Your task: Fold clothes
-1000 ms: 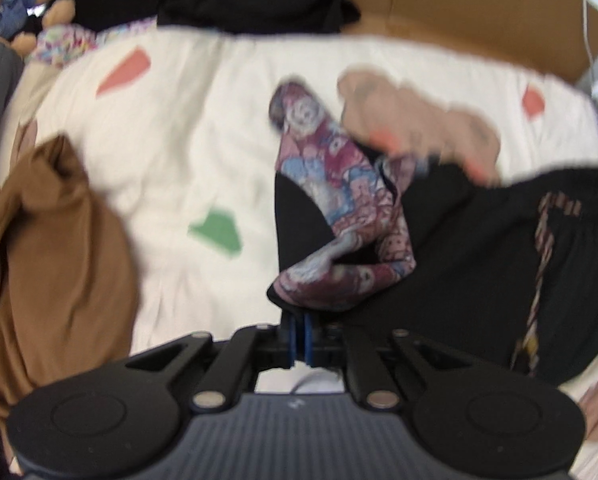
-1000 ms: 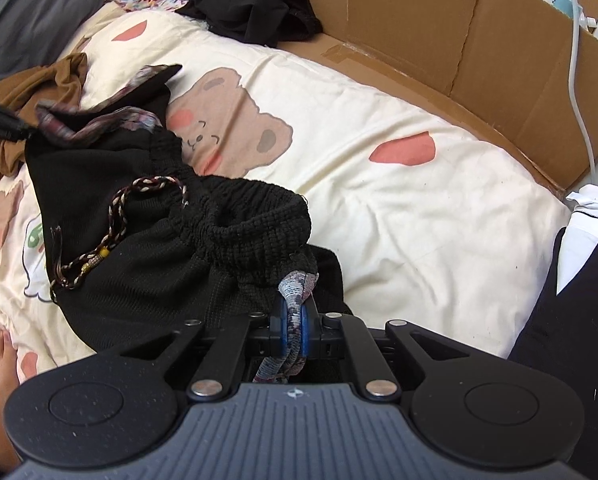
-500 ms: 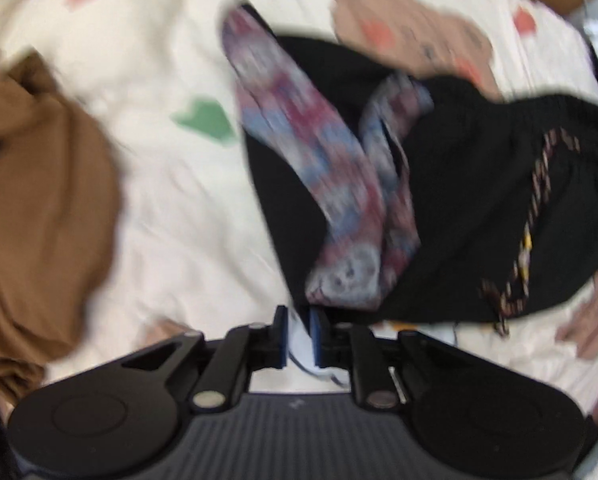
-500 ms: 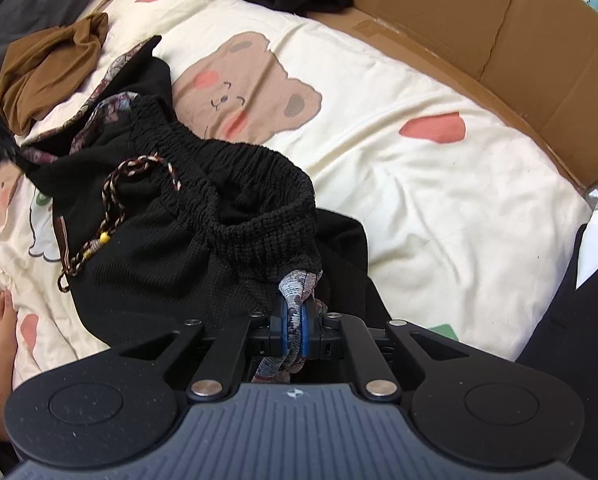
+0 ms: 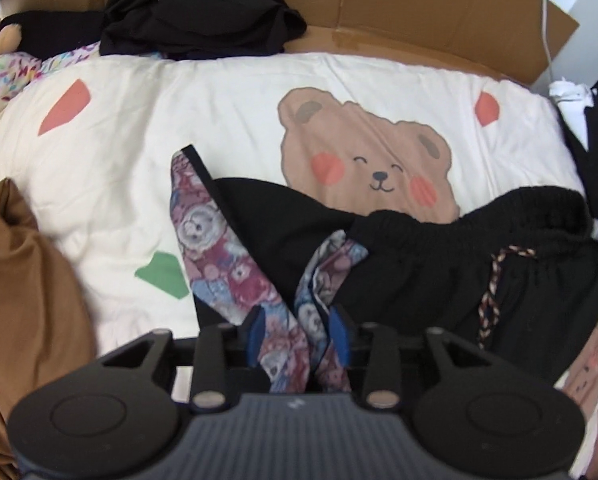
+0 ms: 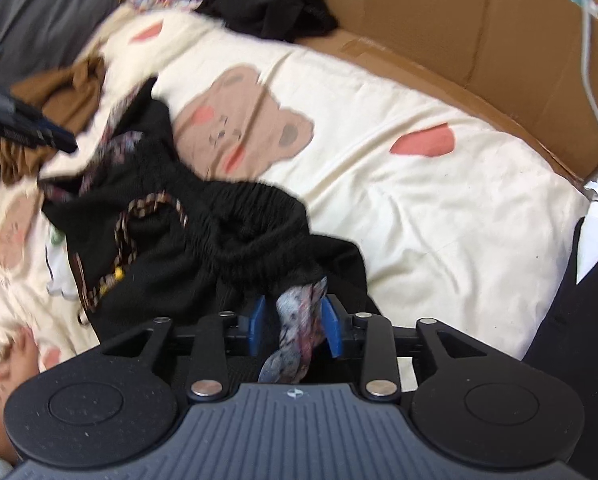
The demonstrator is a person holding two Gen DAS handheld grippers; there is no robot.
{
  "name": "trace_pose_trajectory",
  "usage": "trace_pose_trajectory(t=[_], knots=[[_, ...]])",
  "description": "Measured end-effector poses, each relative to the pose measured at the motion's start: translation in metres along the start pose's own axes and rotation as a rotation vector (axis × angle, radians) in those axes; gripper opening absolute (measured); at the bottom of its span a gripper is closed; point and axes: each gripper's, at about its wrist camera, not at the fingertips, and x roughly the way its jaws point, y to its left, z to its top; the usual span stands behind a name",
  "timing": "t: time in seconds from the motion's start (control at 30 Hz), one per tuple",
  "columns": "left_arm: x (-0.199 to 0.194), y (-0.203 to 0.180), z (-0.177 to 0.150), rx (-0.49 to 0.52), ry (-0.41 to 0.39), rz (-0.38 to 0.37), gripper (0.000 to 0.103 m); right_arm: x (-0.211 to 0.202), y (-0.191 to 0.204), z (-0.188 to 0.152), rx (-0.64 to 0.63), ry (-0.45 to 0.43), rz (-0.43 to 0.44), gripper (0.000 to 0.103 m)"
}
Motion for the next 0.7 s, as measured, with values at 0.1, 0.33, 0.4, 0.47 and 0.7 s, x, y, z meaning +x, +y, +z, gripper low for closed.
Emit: trace_pose_trajectory(t=[0.1,0.33,0.4,0.47,0.7], knots=[[0.012,0.000,0.004,0.002,-0.006,0.000,0.038,0.002,-0.007,0.000,0.025,0.006,0.003,0.036],[0.036,-0.004,0.011,0.049,-0.021,0.018,0.039,0.022,-0.013,-0.002,0.050,0.045,0.014,0.036],[0.041,-0.005,0.012,0.062,-0.027,0.022,0.039,0.028,-0.013,-0.001,0.046,0.053,0.008,0.036],[0.048,-0.006,0.014,0.074,-0.024,0.021,0.042,0.032,-0.013,0.001,0.043,0.056,0.006,0.036],[0.072,-0.006,0.016,0.086,-0.005,0.019,0.053,0.048,-0.013,0.003,0.033,0.075,0.001,0.036]])
